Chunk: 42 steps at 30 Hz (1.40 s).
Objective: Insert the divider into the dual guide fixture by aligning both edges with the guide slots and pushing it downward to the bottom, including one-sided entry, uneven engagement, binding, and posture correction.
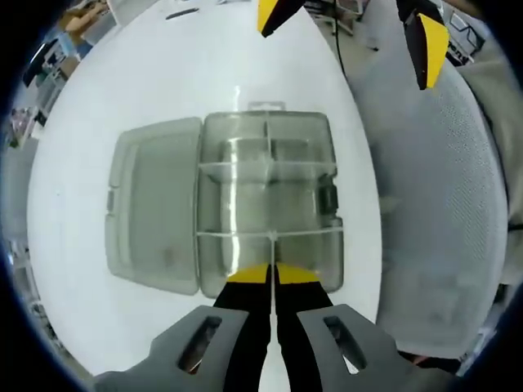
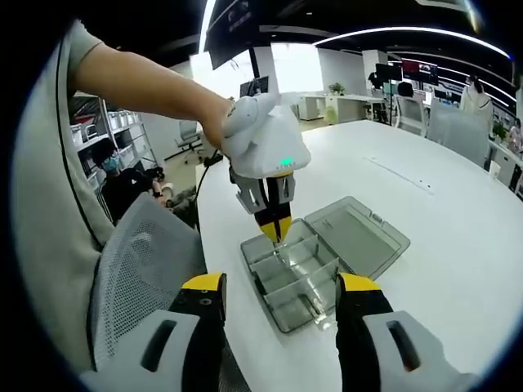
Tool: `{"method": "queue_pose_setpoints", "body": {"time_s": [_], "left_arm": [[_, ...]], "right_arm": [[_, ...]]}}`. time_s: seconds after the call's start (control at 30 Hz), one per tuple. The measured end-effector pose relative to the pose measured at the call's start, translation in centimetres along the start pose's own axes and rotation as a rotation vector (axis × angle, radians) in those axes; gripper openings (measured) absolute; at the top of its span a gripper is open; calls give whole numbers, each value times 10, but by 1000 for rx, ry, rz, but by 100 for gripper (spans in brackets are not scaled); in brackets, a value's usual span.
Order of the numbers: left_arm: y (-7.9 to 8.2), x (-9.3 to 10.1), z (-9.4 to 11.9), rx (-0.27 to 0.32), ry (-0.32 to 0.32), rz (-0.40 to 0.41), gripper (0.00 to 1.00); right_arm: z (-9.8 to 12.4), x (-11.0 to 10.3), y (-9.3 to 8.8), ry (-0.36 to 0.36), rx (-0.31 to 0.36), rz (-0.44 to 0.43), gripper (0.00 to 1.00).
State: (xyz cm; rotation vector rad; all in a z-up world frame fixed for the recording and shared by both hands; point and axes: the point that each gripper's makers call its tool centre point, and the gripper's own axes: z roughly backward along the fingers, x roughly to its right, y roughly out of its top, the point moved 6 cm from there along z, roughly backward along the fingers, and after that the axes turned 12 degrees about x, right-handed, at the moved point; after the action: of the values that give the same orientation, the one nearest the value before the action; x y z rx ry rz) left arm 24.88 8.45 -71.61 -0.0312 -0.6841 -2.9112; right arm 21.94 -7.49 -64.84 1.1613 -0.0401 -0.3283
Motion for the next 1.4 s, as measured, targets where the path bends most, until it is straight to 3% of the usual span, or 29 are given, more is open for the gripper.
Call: {"method": "queue_pose_setpoints", "body": {"time_s": [1.4], "left_arm": [[-2,2,-6,-7,18,14,0]], "right_arm": [[0,0,2,1,2,4,50]]}}
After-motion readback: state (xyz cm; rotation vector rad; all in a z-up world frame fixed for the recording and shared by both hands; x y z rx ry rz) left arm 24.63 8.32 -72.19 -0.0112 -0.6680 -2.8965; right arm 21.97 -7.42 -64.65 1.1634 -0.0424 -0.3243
